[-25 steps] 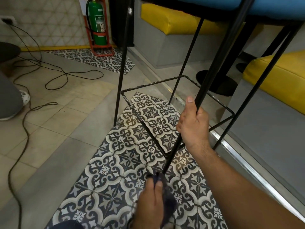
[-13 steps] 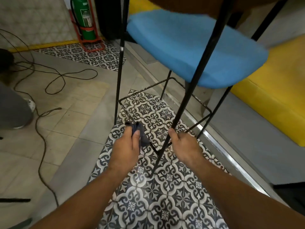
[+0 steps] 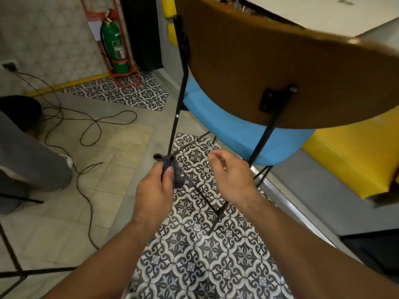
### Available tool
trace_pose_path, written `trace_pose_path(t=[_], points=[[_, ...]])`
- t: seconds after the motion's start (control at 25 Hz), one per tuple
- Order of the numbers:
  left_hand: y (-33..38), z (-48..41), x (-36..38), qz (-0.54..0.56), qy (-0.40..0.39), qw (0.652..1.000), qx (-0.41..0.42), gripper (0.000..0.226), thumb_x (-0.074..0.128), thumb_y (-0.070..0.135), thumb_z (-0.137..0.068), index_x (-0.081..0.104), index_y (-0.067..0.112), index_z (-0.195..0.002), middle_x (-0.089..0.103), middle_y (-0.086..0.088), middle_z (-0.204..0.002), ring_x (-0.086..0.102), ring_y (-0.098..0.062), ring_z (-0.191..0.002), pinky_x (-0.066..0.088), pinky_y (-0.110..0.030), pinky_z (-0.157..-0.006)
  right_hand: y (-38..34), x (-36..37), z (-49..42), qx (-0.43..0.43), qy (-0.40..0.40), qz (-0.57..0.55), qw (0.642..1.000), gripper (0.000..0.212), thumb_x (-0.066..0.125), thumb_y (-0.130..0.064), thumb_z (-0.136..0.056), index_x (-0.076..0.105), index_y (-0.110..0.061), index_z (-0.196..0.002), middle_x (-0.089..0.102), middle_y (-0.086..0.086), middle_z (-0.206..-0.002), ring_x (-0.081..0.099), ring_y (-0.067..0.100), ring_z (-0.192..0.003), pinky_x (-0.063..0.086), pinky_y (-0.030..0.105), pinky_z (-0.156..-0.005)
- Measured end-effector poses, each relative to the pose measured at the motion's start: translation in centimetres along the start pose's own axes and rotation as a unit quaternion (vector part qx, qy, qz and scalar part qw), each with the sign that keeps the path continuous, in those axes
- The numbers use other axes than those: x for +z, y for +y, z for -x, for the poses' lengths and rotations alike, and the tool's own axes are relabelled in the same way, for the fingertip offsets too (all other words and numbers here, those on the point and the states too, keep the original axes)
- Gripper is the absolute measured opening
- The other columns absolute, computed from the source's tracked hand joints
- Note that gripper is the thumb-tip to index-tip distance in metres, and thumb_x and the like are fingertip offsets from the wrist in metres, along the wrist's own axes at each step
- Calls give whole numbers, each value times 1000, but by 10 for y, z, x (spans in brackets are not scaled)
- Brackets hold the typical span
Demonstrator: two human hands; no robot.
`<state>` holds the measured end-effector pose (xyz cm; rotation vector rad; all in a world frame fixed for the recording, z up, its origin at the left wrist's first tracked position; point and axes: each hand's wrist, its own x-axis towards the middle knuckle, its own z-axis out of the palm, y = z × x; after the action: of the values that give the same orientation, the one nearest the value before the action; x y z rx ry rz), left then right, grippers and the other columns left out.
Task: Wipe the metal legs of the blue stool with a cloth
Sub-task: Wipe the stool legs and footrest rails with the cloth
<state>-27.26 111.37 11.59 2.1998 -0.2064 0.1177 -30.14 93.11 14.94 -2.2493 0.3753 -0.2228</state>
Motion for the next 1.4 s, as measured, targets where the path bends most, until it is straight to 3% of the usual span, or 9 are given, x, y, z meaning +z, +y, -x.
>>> trace_pose_path(t=[0.12,0.28,0.44,0.56,0.72,0.84,0.96,1.16,1.4], points=[[15,-24,-17,-2,-2,1000,4,16,47,26,-100,49,31,-85,55,16,-68,54,1,-60,33,-12,-51,-20,-6,-10,-8,2,7,1000,33,45,-42,-96,65,-25,-116,66,-6,-112,58,8,-101,48,31,-91],[28,-64,-18,-12,1,1000,8,16,48,26,-99,52,29,-83,54,15,-69,51,0,-62,30,-11,-52,-30,-5,-39,2,-5,38,999,36,42,-45,-96,63,-26,-117,65,-2,-115,56,12,-101,45,29,-88],[30,-106,-17,-11,-7,1000,-17,15,47,27,-99,59,21,-91,61,3,-83,56,-13,-73,39,-25,-63,-37,3,-68,5,-40,44,998,37,42,-47,-96,62,-26,-120,64,-1,-118,57,14,-105,46,30,-87],[26,-135,-18,-44,-4,999,-17,19,48,25,-99,63,13,-98,59,-2,-92,52,-15,-82,37,-26,-73,-45,7,-88,36,-68,28,997,36,42,-48,-96,61,-29,-120,66,-5,-115,59,12,-103,48,31,-87],[14,-170,-23,-48,-12,998,-34,19,48,27,-99,62,14,-99,55,1,-92,53,-15,-83,40,-28,-73,-53,12,-112,42,-87,15,995,32,39,-45,-98,63,-29,-113,65,-12,-92,60,5,-83,46,26,-71],[4,-202,-22,-19,-28,998,-48,17,48,29,-98,62,18,-98,59,1,-93,56,-16,-83,42,-30,-72,-61,22,-128,53,-93,19,994,32,39,-44,-99,63,-26,-112,66,-8,-91,59,7,-80,48,28,-72],[-13,-237,-15,-2,-55,998,-32,17,49,28,-98,63,17,-98,62,-3,-94,58,-18,-84,43,-30,-74,-68,39,-151,96,-91,36,991,31,40,-44,-99,61,-28,-116,65,-6,-103,59,11,-88,50,32,-78],[-41,-299,2,-5,-168,986,7,19,50,29,-97,65,16,-97,63,-5,-93,59,-20,-85,47,-33,-74,-82,64,-193,202,-36,3,979,27,40,-49,-98,59,-34,-111,62,-9,-93,61,8,-70,55,33,-63],[-72,-344,22,-13,-270,962,47,19,51,27,-97,62,15,-86,63,-6,-89,59,-23,-82,44,-31,-70,-68,103,-210,233,-19,63,970,29,37,-46,-98,59,-27,-90,61,-7,-77,58,12,-68,38,28,-55]])
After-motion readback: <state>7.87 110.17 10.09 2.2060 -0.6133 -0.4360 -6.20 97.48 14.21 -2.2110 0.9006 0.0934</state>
